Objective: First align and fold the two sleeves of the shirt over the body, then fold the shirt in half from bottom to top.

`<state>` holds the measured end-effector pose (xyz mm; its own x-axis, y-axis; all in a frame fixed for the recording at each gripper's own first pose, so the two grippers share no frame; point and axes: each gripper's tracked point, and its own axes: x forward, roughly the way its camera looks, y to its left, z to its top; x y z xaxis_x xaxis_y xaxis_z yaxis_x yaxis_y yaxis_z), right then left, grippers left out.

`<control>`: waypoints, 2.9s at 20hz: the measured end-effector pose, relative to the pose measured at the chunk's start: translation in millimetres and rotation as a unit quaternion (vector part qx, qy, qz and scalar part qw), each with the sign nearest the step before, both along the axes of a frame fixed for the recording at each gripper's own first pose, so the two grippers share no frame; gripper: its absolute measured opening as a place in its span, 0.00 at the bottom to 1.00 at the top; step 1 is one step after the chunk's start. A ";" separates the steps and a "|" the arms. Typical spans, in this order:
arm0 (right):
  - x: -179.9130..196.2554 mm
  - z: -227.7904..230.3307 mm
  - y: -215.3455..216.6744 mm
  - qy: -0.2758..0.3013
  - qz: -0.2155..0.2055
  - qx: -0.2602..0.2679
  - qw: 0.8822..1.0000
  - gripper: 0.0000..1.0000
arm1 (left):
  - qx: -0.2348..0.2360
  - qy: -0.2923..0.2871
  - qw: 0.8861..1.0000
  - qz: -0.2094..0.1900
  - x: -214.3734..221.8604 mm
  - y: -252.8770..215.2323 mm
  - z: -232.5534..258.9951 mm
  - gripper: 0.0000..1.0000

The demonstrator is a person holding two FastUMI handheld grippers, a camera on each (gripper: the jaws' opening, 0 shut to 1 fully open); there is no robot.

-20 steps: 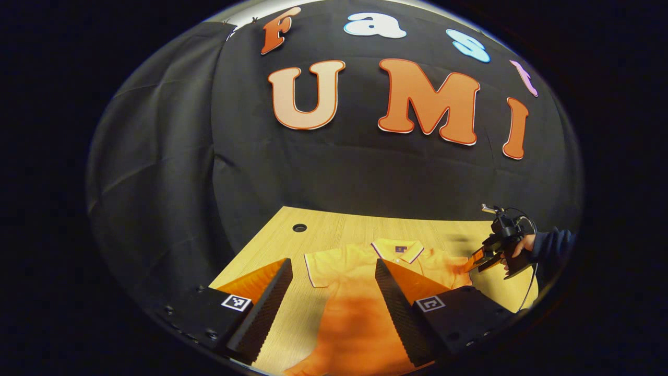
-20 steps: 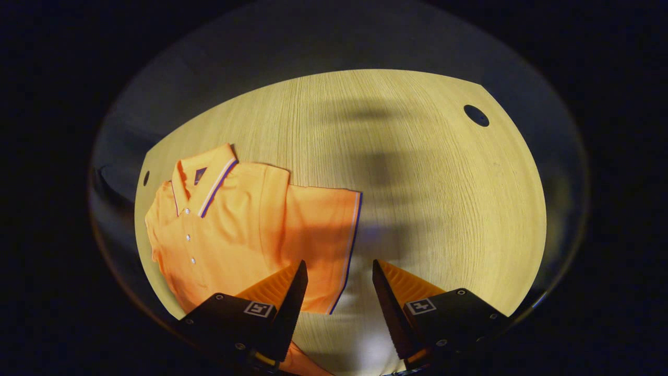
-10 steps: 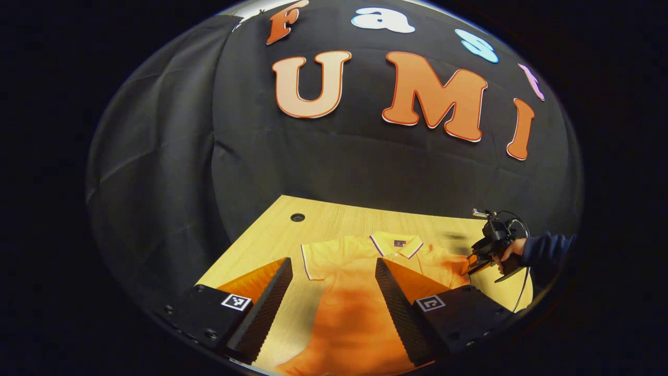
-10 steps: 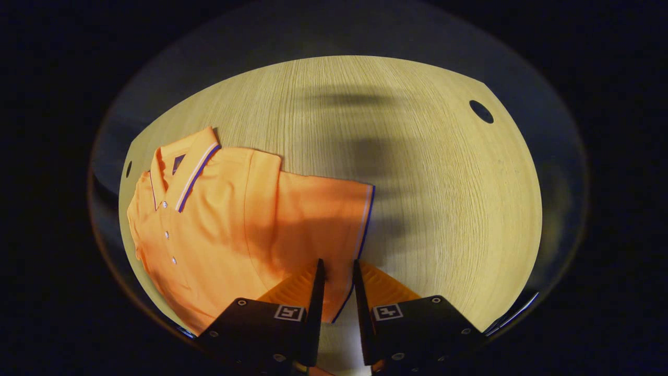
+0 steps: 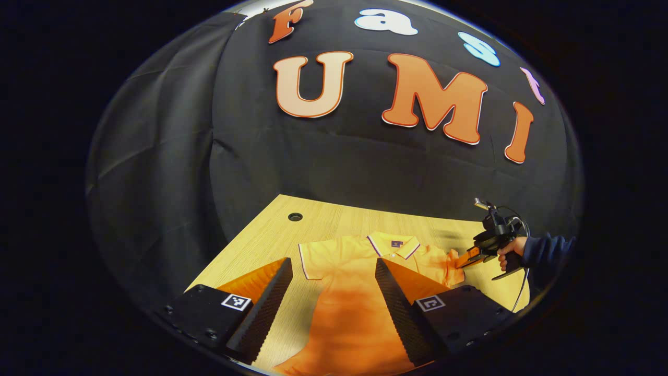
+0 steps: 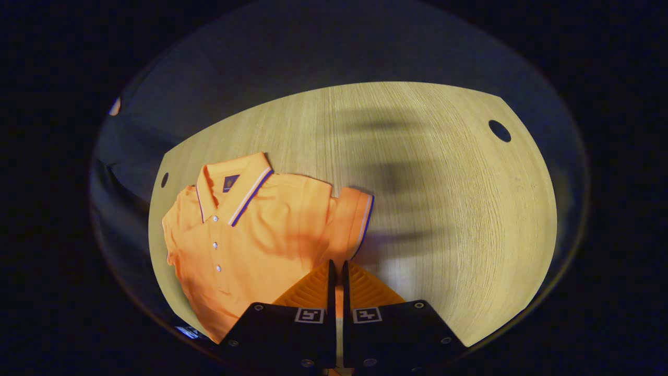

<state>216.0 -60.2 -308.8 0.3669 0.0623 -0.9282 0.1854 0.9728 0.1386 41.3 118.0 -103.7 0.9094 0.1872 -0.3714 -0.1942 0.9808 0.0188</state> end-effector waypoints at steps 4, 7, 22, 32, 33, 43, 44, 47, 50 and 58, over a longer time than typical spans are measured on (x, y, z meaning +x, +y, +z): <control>6.5 27.8 25.7 -0.019 0.021 0.016 0.999 0.06 | -0.006 -0.002 1.000 0.010 -4.0 9.6 -1.3 0.99; 12.9 31.0 46.2 -0.025 0.021 0.022 0.999 0.06 | -0.017 0.004 1.000 0.016 -2.5 13.7 -7.8 0.98; -21.1 55.2 85.2 -0.037 0.026 0.024 0.999 0.62 | -0.052 0.125 0.990 -0.033 65.2 62.2 -67.5 0.98; -75.1 109.1 93.4 -0.136 -0.085 -0.008 0.987 0.91 | -0.114 0.268 0.953 -0.082 153.9 92.8 -134.2 0.98; -82.4 116.7 94.9 -0.150 -0.096 -0.013 0.984 0.91 | -0.123 0.286 0.947 -0.081 163.3 95.7 -142.5 0.98; -183.9 147.3 102.1 -0.218 -0.147 -0.088 0.961 0.91 | -0.097 0.426 0.896 -0.080 216.0 102.0 -223.3 0.95; -195.4 145.6 102.5 -0.219 -0.153 -0.093 0.959 0.91 | -0.092 0.430 0.895 -0.073 218.1 104.5 -227.7 0.97; -224.0 143.5 97.8 -0.221 -0.171 -0.110 0.954 0.90 | -0.072 0.430 0.898 -0.056 229.2 109.1 -237.5 0.97; -249.3 140.4 89.5 -0.220 -0.182 -0.119 0.951 0.90 | -0.071 0.427 0.901 -0.033 236.0 110.9 -243.5 0.96; -284.5 160.5 64.7 -0.241 -0.227 -0.139 0.933 0.90 | -0.031 0.438 0.897 -0.058 240.7 106.9 -246.9 0.32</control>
<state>-68.5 4.5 -148.2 0.6759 -0.4194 -0.6060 0.5683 0.8201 0.0664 282.0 224.9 -350.6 0.2756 0.0637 -0.9591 -0.0281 0.9979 0.0582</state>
